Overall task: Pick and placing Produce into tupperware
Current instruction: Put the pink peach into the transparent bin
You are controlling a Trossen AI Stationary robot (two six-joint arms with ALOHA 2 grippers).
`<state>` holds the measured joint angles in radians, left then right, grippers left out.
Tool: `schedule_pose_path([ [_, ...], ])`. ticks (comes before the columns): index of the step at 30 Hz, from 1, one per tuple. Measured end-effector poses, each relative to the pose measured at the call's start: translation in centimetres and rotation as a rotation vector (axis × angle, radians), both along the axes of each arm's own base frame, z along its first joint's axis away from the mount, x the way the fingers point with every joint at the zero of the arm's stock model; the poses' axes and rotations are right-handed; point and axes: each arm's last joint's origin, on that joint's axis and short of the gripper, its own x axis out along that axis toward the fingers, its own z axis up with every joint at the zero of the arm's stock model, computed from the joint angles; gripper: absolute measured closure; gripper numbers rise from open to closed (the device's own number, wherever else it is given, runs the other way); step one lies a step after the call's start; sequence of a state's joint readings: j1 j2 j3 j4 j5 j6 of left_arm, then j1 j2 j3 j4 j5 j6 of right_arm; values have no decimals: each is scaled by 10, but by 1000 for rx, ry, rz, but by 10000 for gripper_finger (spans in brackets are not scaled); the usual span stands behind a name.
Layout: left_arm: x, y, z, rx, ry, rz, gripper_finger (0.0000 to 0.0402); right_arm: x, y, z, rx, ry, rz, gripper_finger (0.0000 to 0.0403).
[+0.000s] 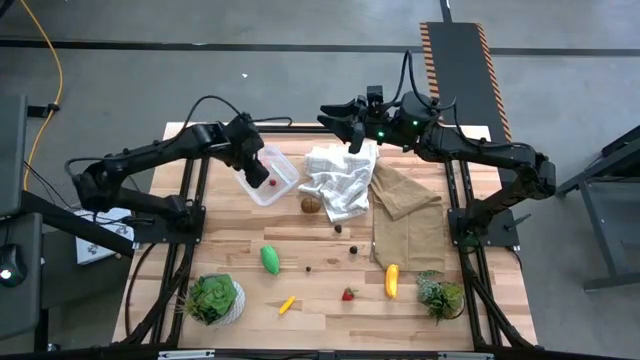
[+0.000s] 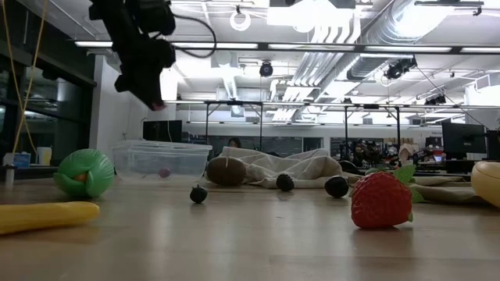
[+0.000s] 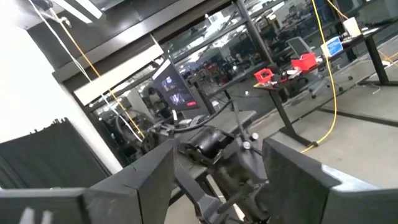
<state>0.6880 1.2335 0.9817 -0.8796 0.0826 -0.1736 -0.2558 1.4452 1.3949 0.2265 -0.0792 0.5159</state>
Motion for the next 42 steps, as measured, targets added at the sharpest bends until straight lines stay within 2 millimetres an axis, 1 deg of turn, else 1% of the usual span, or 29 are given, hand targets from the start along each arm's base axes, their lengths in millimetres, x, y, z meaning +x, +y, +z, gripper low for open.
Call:
schedule_pose_path([
  [12, 19, 15, -38, -120, 137, 16, 269, 1, 0, -9, 15, 89, 2, 174],
  [23, 29, 24, -68, -199, 232, 16, 269, 1, 0, -12, 7, 122, 0, 174],
  [30, 34, 27, -78, -213, 241, 14, 269, 1, 0, -13, 7, 136, 1, 174],
  [35, 34, 28, -80, -216, 245, 15, 265, 1, 0, -13, 7, 136, 6, 174],
  [38, 35, 28, -80, -209, 233, 14, 256, 1, 0, -13, 7, 136, 7, 174],
  [42, 36, 29, -80, -209, 223, 13, 232, 1, 0, -13, 7, 136, 8, 174],
])
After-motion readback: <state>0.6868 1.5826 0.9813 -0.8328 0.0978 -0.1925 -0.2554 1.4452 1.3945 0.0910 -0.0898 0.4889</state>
